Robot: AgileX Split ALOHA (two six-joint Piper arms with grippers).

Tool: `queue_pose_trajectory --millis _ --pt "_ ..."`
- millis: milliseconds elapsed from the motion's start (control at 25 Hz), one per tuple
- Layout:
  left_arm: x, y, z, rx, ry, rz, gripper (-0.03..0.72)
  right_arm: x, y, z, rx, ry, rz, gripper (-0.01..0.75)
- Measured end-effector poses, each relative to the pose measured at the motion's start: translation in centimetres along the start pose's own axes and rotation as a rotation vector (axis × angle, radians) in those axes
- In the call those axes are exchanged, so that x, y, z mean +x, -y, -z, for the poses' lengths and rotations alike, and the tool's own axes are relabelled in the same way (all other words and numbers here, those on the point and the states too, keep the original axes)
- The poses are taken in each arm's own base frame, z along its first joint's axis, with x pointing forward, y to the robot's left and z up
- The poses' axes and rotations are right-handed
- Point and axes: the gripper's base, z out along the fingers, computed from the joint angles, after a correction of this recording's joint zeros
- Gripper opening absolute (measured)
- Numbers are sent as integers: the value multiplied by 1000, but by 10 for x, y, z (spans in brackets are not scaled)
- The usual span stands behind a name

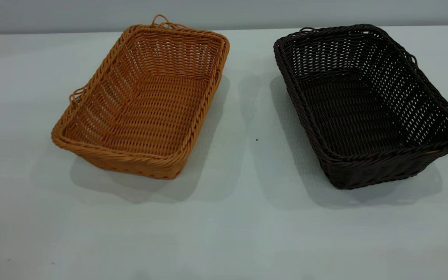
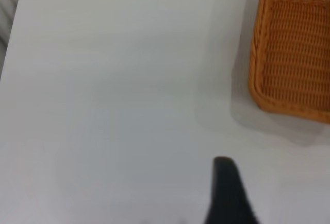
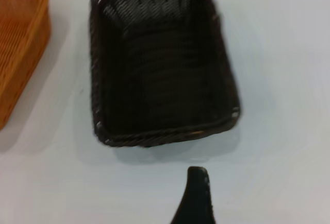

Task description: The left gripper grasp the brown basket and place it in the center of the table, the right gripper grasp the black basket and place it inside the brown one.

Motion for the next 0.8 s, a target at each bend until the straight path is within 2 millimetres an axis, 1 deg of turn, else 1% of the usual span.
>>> queue_pose_trajectory --millis 80,200,280,400,520,600,680,800 --pt "-19 1 -19 3 -24 -26 505 -10 -1 -22 -48 -54 8 567" --pt "-40 2 -50 7 -68 -65 582 -22 -4 -56 -145 -144 -36 580" --pt "-50 3 -72 10 -94 -84 597 -28 -7 -80 -218 -219 -105 582" --pt "-62 5 -106 14 -139 -94 594 -31 -10 -119 -307 -365 -215 583" --pt "-67 6 -135 18 -192 -101 589 -20 -12 -157 -372 -536 -368 583" --pt "-70 6 -148 20 -201 -102 589 -9 -18 -175 -391 -641 -434 583" --pt "-72 7 -158 20 -198 -102 589 4 -29 -194 -384 -733 -520 583" --pt "-72 7 -167 25 -198 -90 589 17 -41 -220 -310 -772 -724 583"
